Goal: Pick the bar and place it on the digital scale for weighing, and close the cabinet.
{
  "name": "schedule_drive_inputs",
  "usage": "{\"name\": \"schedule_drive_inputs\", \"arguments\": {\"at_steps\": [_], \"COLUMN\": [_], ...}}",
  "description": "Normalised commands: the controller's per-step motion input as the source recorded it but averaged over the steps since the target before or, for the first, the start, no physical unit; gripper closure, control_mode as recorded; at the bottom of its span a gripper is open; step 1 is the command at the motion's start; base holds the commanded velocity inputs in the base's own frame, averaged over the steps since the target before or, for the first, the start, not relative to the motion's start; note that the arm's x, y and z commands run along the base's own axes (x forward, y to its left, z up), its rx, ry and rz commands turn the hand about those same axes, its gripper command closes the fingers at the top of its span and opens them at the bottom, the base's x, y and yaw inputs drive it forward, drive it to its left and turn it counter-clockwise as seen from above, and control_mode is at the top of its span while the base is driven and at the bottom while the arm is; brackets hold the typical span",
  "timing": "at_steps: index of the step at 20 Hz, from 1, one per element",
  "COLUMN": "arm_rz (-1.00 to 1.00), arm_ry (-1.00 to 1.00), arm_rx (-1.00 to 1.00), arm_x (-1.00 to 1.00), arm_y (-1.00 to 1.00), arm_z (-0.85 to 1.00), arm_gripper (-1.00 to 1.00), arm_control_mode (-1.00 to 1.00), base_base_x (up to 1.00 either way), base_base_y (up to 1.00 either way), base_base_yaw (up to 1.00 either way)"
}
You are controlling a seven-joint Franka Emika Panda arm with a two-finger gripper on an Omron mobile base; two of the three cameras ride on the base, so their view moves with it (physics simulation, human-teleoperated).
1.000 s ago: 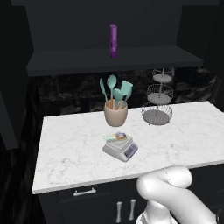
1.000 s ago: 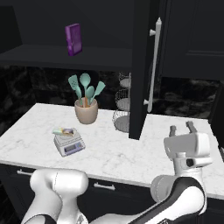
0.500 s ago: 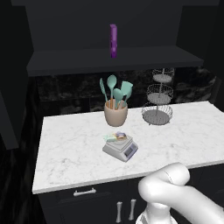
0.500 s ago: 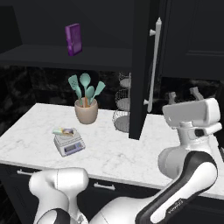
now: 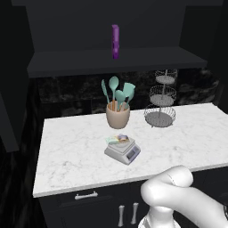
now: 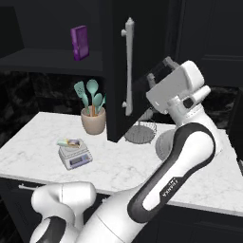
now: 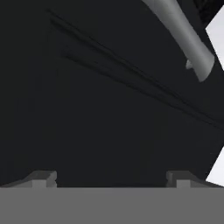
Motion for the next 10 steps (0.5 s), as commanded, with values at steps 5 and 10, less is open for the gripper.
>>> {"name": "schedule_drive_inputs", "arguments": {"at_steps": [5,10], "arm_rz": [-0.06,-0.33], "arm_ry": [0.22,0.15], "arm_rx": [-0.28,-0.08], "arm_x": [0.2,0.78], "arm_y": [1.0,1.0], "arm_z": [0.15,-0.17], "arm_gripper": [-1.0,-1.0], "arm_control_mode": [-1.0,-1.0], "base_base_x": [0.0,0.0], "base_base_y": [0.0,0.0], "base_base_yaw": [0.0,0.0]}}
